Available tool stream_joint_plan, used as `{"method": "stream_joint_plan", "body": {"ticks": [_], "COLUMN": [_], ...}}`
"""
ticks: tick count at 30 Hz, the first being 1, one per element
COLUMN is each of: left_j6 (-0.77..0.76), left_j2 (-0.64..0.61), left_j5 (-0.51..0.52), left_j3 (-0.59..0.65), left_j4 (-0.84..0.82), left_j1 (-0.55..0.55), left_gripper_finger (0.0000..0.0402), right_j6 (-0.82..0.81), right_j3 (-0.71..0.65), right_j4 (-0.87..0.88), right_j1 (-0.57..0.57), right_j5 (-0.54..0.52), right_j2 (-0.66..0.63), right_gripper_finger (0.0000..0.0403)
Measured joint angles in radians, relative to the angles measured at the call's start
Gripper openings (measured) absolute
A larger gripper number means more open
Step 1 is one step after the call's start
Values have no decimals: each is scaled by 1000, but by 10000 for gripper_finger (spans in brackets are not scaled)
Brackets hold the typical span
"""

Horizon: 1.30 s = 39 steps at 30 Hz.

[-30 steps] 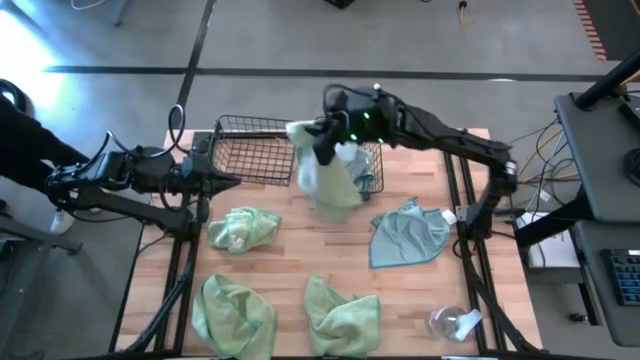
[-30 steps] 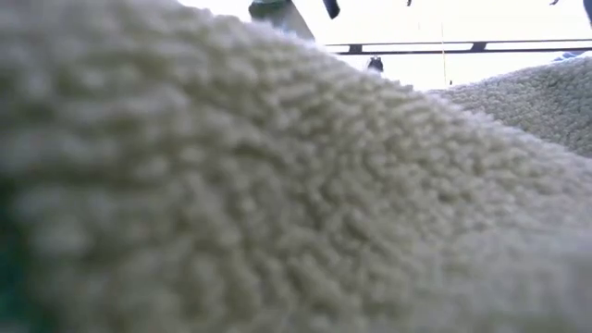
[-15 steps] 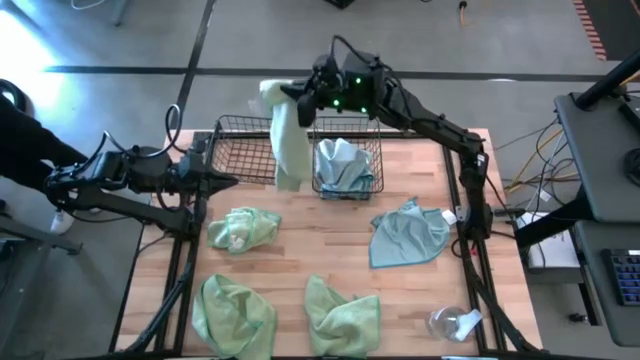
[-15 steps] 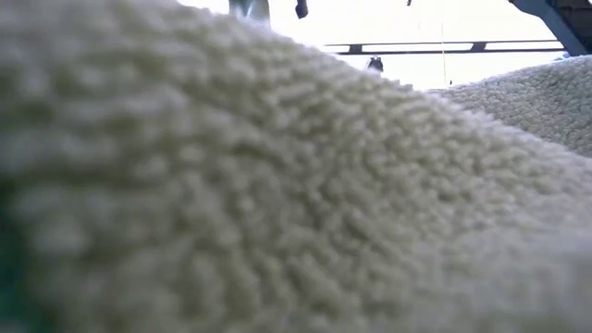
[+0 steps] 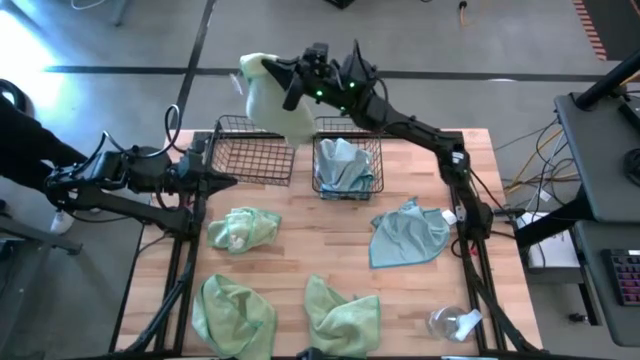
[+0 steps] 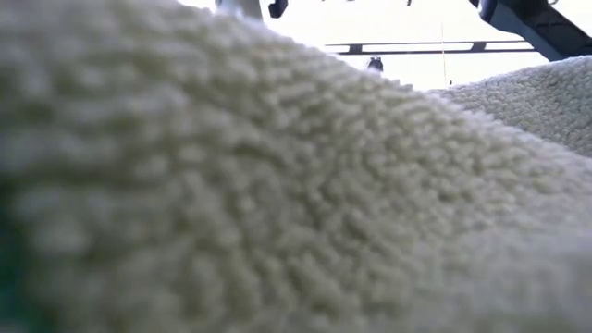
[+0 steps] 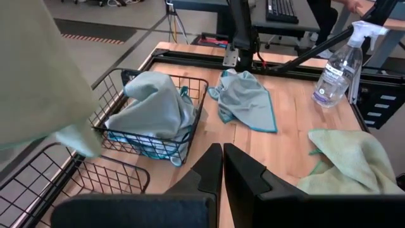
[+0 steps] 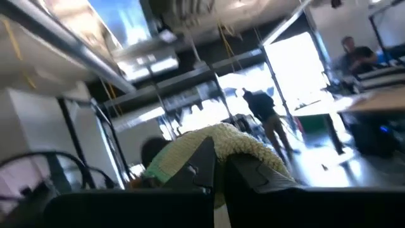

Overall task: Sort microfiber towel by color & place in baskets
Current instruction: Put the green towel into the left wire basket

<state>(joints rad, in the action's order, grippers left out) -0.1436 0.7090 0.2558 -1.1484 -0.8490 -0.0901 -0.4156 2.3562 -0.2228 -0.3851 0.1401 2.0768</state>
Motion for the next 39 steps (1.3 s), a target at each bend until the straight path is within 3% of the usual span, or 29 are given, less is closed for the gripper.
{"method": "stream_joint_plan", "body": {"ticks": [7, 19, 32, 39], "left_j6": [0, 0, 4, 4], "left_j2": [0, 0, 0, 3], "left_j5": [0, 0, 0, 0], "left_j3": [0, 0, 0, 0], "left_j4": [-8, -15, -19, -23], "left_j1": [0, 0, 0, 0], "left_gripper_finger": [0, 0, 0, 0], "right_j6": [-120, -216, -168, -189], "right_j3": [0, 0, 0, 0], "right_j4": [-322, -633, -610, -291], "right_j1": [-9, -22, -21, -20], "right_j5": [2, -20, -37, 68], "right_j2": [91, 164, 162, 162], "right_gripper_finger": [9, 9, 9, 9]}}
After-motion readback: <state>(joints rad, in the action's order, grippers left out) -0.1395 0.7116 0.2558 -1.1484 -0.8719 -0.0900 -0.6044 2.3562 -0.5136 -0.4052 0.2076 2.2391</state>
